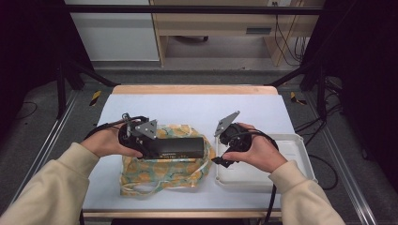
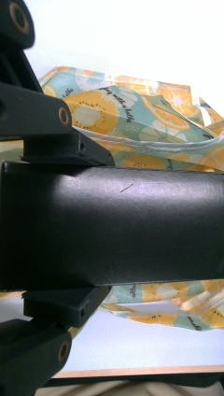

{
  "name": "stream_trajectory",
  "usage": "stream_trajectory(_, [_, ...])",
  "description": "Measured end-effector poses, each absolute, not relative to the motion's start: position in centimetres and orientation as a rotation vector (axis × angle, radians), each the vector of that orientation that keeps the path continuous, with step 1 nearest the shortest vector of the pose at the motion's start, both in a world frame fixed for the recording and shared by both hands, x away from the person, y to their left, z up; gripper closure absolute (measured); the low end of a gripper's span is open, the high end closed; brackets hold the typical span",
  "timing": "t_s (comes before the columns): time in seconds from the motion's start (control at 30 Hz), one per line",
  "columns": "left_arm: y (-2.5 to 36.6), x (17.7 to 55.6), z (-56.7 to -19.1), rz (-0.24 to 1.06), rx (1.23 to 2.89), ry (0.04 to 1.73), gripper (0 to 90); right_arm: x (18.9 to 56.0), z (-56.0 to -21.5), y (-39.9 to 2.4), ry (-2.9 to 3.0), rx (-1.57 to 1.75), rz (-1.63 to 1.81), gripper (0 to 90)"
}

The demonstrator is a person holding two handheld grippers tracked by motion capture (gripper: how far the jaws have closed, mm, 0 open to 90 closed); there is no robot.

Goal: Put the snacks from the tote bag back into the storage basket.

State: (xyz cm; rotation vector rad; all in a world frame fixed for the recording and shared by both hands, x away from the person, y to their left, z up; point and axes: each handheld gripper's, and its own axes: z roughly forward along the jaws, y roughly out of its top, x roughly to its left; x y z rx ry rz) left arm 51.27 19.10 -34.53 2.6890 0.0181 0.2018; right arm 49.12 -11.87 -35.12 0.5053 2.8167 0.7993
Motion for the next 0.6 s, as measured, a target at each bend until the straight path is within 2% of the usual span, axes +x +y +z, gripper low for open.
stream_trajectory(0.6, [16.5,50.6,-34.5,0.21,2.729,-0.014,42.9,49.3,-34.7,-11.8,2.845,0.396,0.73,10.6])
